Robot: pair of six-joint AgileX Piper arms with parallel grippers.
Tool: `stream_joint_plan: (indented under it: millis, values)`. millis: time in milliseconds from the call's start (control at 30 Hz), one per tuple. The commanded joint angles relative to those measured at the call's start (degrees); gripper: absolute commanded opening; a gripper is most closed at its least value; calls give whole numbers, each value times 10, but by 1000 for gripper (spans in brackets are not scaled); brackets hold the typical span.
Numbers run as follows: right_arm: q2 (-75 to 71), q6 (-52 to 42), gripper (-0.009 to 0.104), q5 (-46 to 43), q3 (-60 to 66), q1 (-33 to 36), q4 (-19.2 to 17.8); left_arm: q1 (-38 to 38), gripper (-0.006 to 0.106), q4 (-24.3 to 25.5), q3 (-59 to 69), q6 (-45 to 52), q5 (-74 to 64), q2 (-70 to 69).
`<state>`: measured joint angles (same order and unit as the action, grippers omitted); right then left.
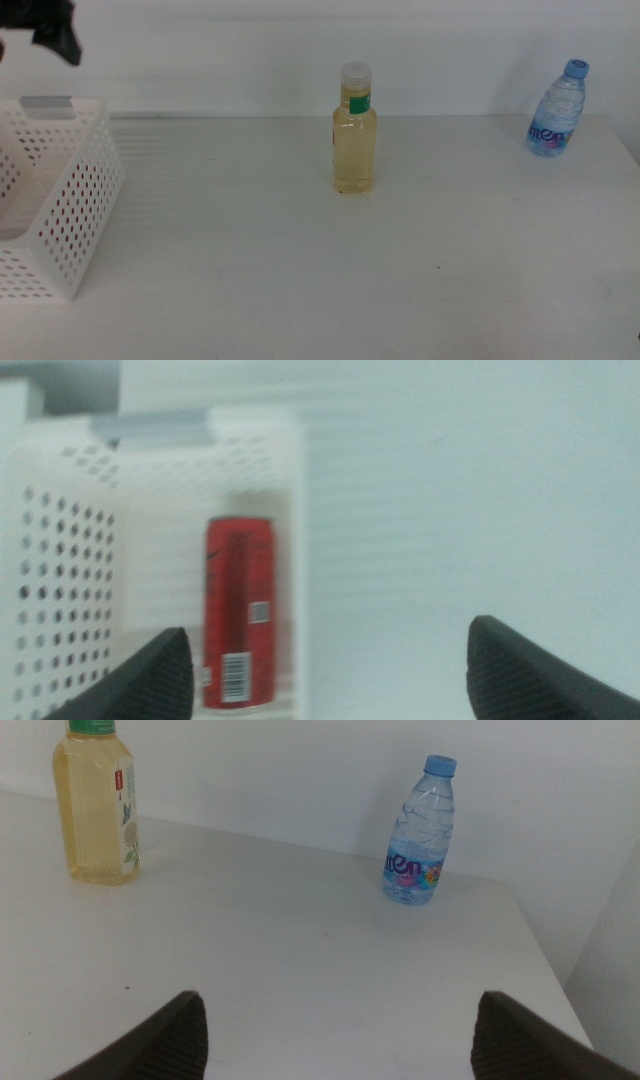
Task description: Use arms to grab the bottles and put them into the dustbin to the left of the table.
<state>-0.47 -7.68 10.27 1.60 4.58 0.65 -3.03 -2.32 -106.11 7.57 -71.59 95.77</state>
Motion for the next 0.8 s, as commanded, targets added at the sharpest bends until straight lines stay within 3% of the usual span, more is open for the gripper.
stream_joint_plan:
  millis: [0,467,767]
  values:
    - [-17,-6,79,-43,-4,-2,-3,33,89,5,-2,-20,-32,-52]
    - [-17,-6,79,-43,-4,-2,-3,164,89,9,272,-25,216,-208]
    - [-17,-6,79,-43,-4,-2,-3,189,89,3,470,-25,399,-294]
